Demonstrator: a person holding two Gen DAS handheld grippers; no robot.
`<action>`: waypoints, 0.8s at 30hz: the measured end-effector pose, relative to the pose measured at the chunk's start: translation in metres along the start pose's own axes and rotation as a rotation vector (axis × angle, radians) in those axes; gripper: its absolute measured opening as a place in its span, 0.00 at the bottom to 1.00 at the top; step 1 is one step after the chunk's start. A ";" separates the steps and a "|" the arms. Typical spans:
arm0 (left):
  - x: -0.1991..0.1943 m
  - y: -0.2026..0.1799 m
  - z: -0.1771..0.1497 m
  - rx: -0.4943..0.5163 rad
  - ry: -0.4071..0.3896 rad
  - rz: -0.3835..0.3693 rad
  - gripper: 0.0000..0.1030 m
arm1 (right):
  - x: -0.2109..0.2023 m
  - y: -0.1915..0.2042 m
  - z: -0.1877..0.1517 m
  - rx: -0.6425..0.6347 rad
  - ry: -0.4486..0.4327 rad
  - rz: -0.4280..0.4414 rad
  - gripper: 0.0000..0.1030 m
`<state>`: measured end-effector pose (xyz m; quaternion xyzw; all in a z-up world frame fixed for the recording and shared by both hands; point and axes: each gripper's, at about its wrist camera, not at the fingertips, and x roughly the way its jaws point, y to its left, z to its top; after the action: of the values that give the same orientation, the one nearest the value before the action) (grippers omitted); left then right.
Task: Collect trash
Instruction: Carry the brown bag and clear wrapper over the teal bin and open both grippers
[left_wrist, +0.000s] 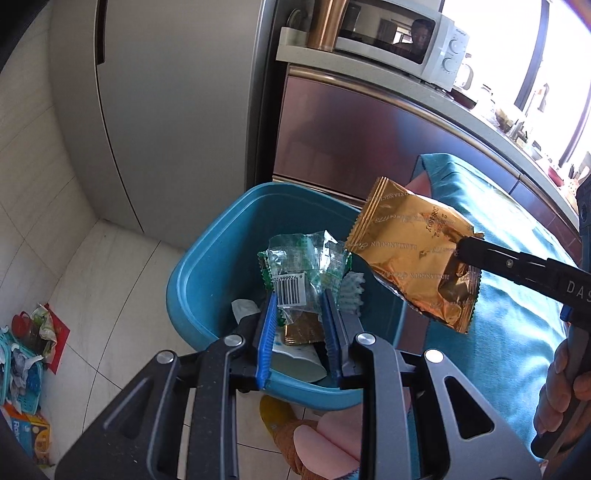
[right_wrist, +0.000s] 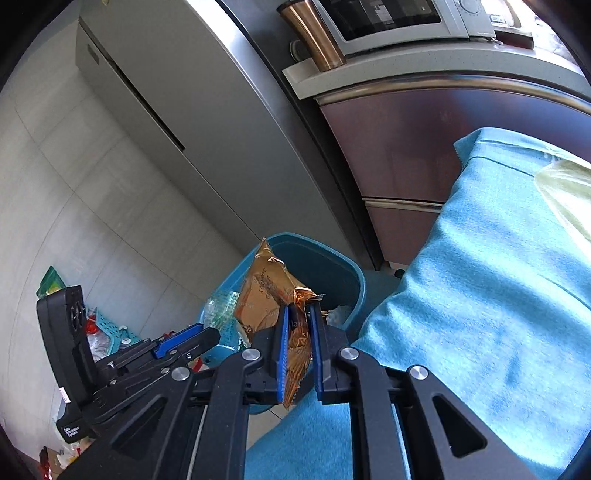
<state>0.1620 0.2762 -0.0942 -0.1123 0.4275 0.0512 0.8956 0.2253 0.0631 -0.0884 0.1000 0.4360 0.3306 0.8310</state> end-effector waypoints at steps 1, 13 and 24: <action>0.002 0.001 0.000 -0.002 0.002 0.002 0.25 | 0.003 0.000 0.000 0.004 0.007 0.000 0.10; 0.027 0.014 0.001 -0.043 0.029 0.010 0.29 | 0.038 0.012 0.004 0.001 0.066 -0.015 0.14; 0.040 0.015 -0.007 -0.049 0.053 -0.009 0.33 | 0.018 0.001 -0.010 0.012 0.059 0.029 0.21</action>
<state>0.1787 0.2891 -0.1317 -0.1374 0.4490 0.0548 0.8812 0.2244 0.0741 -0.1055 0.1016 0.4610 0.3429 0.8122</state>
